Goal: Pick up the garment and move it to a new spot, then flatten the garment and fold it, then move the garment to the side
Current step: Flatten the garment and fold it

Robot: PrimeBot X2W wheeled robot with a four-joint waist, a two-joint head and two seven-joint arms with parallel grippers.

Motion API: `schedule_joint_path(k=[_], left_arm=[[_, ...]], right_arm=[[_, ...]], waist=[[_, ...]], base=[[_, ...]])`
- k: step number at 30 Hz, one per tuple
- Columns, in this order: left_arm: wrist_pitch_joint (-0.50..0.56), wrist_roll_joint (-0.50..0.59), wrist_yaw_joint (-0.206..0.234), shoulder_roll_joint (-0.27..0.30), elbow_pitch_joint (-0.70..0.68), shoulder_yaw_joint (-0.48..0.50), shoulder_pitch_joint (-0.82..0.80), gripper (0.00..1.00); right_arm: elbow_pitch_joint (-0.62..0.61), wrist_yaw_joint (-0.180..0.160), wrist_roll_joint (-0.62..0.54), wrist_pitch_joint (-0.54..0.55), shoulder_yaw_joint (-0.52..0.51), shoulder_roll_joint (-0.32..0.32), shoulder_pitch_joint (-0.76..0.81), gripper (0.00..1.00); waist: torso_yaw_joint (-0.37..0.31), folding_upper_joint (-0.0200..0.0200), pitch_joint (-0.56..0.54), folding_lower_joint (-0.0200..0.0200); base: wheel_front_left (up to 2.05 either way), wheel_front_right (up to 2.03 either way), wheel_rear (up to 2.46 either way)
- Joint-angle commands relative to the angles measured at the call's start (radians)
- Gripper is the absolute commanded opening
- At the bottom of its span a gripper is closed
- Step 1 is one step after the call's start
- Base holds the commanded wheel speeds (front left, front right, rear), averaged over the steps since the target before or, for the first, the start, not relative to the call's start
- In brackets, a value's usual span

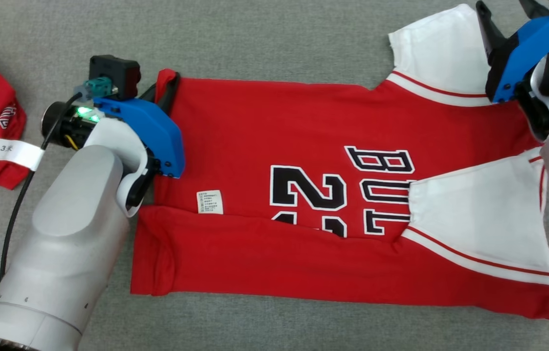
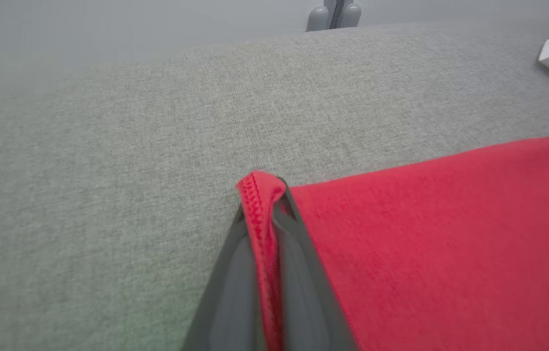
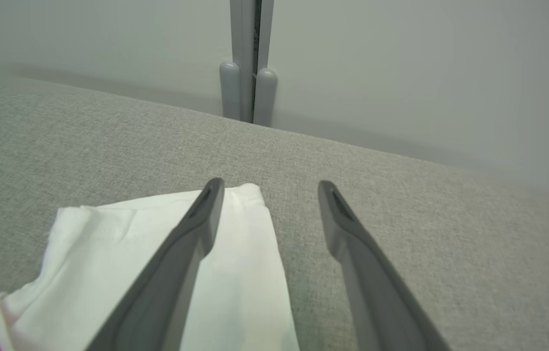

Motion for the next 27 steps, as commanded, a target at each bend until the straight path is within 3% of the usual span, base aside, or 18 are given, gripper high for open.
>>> schedule_joint_path(k=[1, 11, 12, 13, 14, 21, 27], left_arm=[[-0.009, 0.001, 0.000, -0.005, -0.010, -0.004, -0.019, 0.00], [-0.035, 0.001, 0.000, -0.022, -0.071, -0.034, -0.035, 0.00], [-0.036, 0.000, 0.000, -0.021, -0.074, -0.034, -0.036, 0.00], [-0.036, -0.001, 0.000, -0.020, -0.078, -0.034, -0.037, 0.00], [-0.037, -0.002, 0.000, -0.019, -0.080, -0.035, -0.037, 0.00], [-0.050, -0.006, 0.005, -0.010, -0.080, -0.032, -0.028, 0.00], [-0.076, -0.017, 0.017, 0.003, -0.067, -0.026, 0.010, 0.00]], right_arm=[[0.016, 0.001, 0.009, 0.022, 0.004, -0.013, -0.027, 1.00], [0.115, 0.001, 0.063, 0.177, 0.028, -0.040, -0.096, 1.00], [0.120, 0.001, 0.075, 0.185, 0.029, -0.039, -0.100, 0.62], [0.124, 0.001, 0.086, 0.190, 0.025, -0.039, -0.103, 0.14], [0.126, 0.001, 0.093, 0.192, 0.026, -0.039, -0.104, 0.00], [0.118, 0.000, 0.124, 0.142, 0.033, -0.045, -0.103, 0.00], [0.071, 0.000, 0.165, -0.004, 0.060, -0.034, -0.041, 0.00]], waist=[[0.017, 0.0000, 0.013, 0.0000], [0.061, 0.0000, 0.058, 0.0000], [0.062, 0.0000, 0.062, 0.0000], [0.062, 0.0000, 0.064, 0.0000], [0.062, 0.0000, 0.067, 0.0000], [0.055, 0.0000, 0.061, 0.0000], [0.025, 0.0000, 0.009, 0.0000]], base=[[0.00, 0.00, 0.00], [0.00, 0.00, 0.00], [0.00, 0.00, 0.00], [0.00, 0.00, 0.00], [0.00, 0.00, 0.00], [0.00, 0.00, 0.00], [0.00, 0.00, 0.00]])
